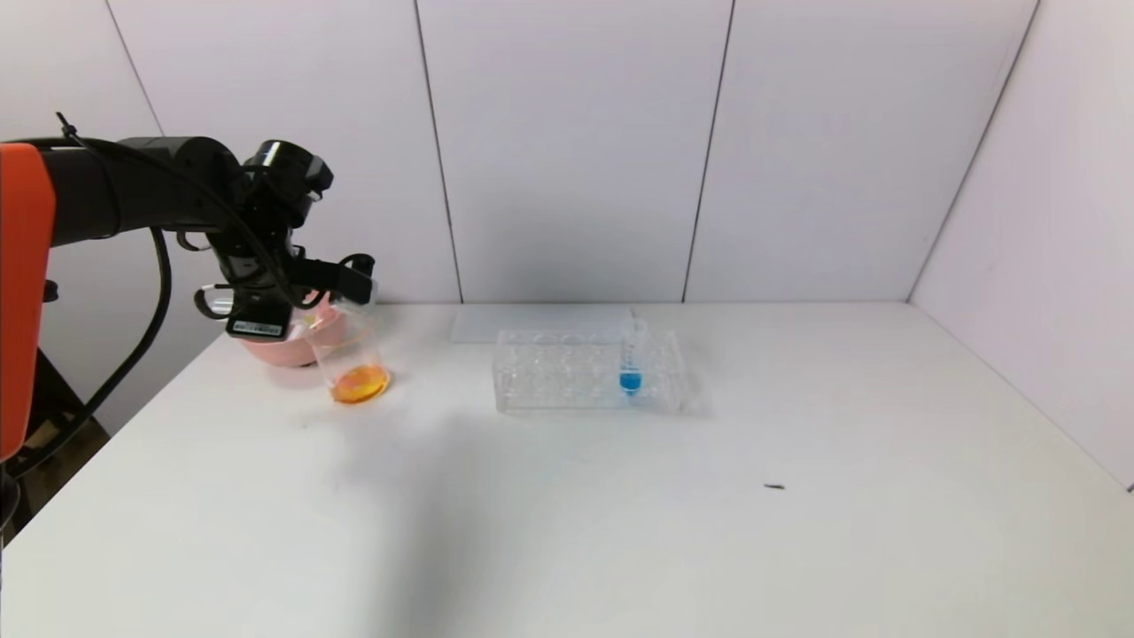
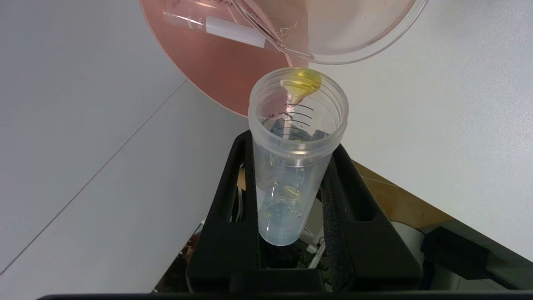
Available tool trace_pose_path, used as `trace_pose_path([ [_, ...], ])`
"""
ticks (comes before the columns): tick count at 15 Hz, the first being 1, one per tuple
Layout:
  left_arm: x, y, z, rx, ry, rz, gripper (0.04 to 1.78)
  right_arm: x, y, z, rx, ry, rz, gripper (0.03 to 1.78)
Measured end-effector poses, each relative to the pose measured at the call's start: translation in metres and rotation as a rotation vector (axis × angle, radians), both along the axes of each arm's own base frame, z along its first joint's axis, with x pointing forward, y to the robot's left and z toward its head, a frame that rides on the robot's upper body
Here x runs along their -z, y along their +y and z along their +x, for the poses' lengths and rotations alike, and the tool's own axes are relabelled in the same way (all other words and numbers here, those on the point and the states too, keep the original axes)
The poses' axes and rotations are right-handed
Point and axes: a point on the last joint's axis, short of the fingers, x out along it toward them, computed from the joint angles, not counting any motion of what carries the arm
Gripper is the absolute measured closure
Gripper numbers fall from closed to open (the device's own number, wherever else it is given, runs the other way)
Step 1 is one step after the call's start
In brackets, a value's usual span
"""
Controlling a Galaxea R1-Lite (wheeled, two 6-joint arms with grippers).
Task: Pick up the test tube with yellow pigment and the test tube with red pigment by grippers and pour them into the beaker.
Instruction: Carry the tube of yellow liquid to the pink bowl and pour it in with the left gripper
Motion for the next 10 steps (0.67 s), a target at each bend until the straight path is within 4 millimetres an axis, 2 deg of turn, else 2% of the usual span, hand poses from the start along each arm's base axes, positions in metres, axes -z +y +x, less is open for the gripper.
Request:
trace_pose_path([
  [10,0.0009,0.0,0.0003,-0.001,0.003,0.001,1.37,0.0001,0.0,0.0,0.0,0.0,0.0,0.11],
])
